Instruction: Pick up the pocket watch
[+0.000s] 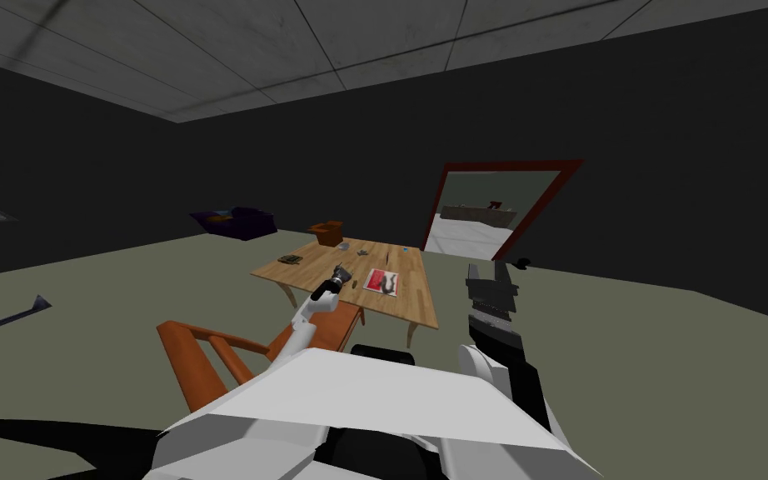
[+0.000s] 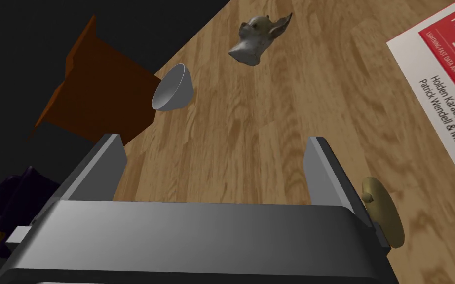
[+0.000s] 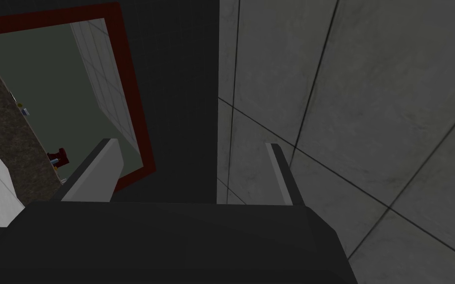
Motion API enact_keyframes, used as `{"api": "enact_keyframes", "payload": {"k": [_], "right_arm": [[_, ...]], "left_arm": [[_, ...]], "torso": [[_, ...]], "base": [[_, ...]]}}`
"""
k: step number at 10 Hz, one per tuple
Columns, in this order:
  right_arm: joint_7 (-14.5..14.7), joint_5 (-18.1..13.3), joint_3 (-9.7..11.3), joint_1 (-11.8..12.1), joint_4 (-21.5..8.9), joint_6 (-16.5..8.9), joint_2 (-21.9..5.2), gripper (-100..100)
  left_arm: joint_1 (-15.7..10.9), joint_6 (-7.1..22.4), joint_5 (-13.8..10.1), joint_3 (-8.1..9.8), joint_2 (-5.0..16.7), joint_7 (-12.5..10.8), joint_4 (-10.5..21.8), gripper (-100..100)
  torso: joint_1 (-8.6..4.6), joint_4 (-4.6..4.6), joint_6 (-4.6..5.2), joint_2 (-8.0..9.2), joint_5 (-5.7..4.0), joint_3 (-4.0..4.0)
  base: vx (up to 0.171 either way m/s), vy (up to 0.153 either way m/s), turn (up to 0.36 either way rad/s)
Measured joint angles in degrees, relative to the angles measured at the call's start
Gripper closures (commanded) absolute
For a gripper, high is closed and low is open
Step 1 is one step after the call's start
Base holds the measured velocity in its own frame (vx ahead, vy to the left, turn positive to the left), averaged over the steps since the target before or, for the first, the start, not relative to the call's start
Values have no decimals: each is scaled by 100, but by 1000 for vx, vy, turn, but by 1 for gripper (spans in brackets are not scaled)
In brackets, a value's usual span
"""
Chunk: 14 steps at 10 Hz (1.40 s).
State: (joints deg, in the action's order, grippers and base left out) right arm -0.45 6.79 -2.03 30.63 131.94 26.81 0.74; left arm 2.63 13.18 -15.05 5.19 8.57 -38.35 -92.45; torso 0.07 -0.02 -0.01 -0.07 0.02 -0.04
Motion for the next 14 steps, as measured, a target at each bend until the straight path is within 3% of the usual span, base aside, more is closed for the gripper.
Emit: {"api": "enact_keyframes", "payload": {"k": [10,14], "right_arm": [[0,0,0,0,0,0,0,0],[0,0,0,0,0,0,0,0]], "left_arm": [[-975,1306,-254,296,-54,-1288,1458,-100],[-1311,1664,-310,385,-93,-1694,2044,-100]], "torso": [[-1,0,-1,2,-1,1],[-5,0,-1,3,-1,2]], "base": [[10,16,-7],[8,13,-6]]}}
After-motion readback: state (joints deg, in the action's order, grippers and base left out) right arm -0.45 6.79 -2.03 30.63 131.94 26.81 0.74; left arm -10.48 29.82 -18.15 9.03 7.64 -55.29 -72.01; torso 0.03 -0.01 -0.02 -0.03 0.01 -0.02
